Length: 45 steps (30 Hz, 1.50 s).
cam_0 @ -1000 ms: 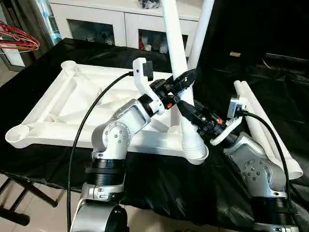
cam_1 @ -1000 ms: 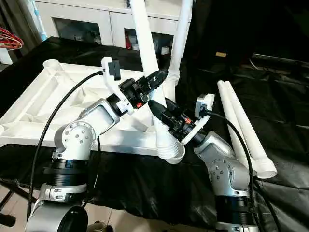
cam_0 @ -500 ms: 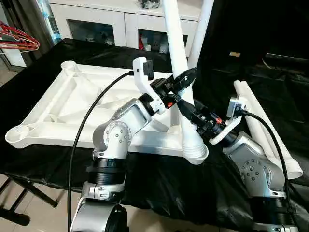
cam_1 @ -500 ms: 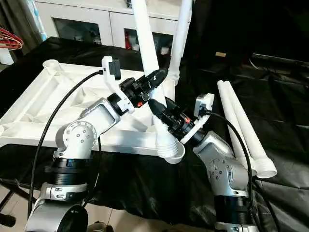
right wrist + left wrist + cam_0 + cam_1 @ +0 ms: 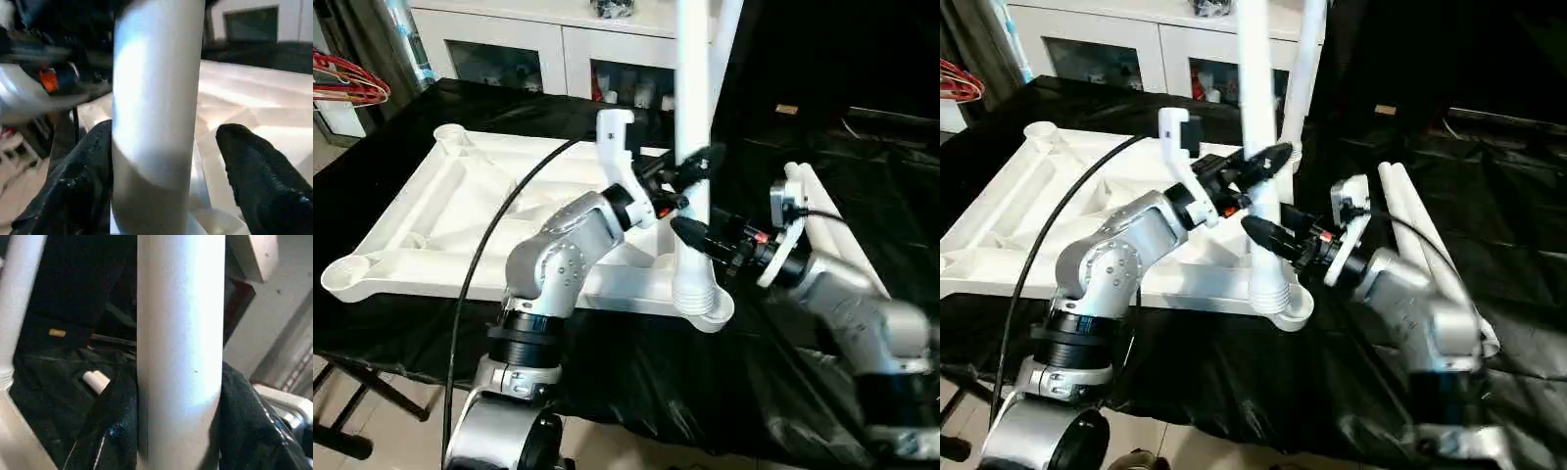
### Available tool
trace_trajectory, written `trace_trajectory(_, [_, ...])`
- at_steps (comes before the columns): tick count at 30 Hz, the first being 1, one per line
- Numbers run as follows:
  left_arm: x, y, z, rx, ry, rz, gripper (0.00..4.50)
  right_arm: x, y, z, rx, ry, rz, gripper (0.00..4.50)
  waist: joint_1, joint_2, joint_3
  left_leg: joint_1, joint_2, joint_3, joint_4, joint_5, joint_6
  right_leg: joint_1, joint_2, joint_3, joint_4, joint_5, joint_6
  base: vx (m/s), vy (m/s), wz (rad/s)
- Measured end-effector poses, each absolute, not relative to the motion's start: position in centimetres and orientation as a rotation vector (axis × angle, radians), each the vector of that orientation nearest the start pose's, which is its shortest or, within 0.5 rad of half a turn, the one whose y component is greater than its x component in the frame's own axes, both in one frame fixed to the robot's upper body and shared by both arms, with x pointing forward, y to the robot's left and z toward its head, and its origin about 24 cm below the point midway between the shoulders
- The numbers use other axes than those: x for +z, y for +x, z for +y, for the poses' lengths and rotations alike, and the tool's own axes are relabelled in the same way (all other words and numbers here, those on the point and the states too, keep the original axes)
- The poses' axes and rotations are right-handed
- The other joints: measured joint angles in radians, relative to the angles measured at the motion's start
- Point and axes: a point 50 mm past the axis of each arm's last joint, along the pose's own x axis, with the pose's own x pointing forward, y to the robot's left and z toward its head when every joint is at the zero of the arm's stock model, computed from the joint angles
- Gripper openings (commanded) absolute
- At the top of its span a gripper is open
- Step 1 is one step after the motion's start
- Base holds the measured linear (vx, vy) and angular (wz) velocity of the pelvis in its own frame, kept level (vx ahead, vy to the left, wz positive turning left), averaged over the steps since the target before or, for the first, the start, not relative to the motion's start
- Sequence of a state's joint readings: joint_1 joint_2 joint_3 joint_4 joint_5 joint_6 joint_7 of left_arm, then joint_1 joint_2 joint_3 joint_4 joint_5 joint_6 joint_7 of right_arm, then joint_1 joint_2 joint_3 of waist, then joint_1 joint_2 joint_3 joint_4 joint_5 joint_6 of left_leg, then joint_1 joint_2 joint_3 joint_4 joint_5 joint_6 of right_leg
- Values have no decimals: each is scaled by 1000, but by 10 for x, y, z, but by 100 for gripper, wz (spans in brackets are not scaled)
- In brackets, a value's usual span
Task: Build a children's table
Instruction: Pick table leg
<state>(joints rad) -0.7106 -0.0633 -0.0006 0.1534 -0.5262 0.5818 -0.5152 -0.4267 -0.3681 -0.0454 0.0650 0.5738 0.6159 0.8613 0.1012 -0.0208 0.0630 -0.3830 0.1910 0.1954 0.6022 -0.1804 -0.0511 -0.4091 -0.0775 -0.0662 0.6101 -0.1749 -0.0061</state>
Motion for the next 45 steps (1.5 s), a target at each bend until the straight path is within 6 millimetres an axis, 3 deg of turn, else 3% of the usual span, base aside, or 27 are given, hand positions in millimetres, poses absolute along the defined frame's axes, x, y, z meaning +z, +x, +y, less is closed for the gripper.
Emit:
trace_trajectory(10, [178,324,23,-1082,-391,-14,181,109,296,-153,1068,236,350,342,2,0,0,0,0,0,1,1,1,0,0,0,0,0,0,0,0,0])
trace_trajectory(22, [179,319,20,-1143,-348,-22,181,103,292,-152,1100,218,421,342,9,0,0,0,0,0,1,1,1,0,0,0,1,0,-1,0,0,0])
trace_trajectory(23, [179,319,20,-1149,-345,-22,181,103,292,-152,1101,216,425,314,10,0,0,0,0,0,1,1,1,0,0,0,1,0,-1,0,0,0])
trace_trajectory(28, [178,318,20,-1157,-335,-18,181,101,291,-150,1121,217,437,268,11,0,0,0,0,0,2,1,1,0,0,0,2,0,-1,0,0,0])
trace_trajectory(32, [177,318,20,-1159,-328,-13,181,101,290,-149,1132,222,451,256,11,0,0,0,0,0,2,1,1,0,0,0,2,0,-1,0,0,0])
trace_trajectory(38, [176,318,20,-1159,-327,-5,181,100,288,-145,1147,211,458,201,11,0,0,0,1,0,3,1,1,0,0,0,3,0,-1,0,0,0])
trace_trajectory(42, [175,318,21,-1149,-322,-1,181,99,289,-144,1144,206,458,196,11,0,0,0,1,0,4,1,1,0,0,0,3,1,-1,0,0,0])
trace_trajectory(43, [175,318,21,-1148,-322,-1,237,99,289,-144,1143,206,456,193,11,0,0,0,1,0,4,1,1,0,0,0,3,1,-1,0,0,0])
trace_trajectory(45, [175,318,21,-1146,-325,-1,251,98,289,-143,1139,205,446,193,11,0,0,0,1,0,4,1,1,0,0,0,3,1,-1,0,0,0])
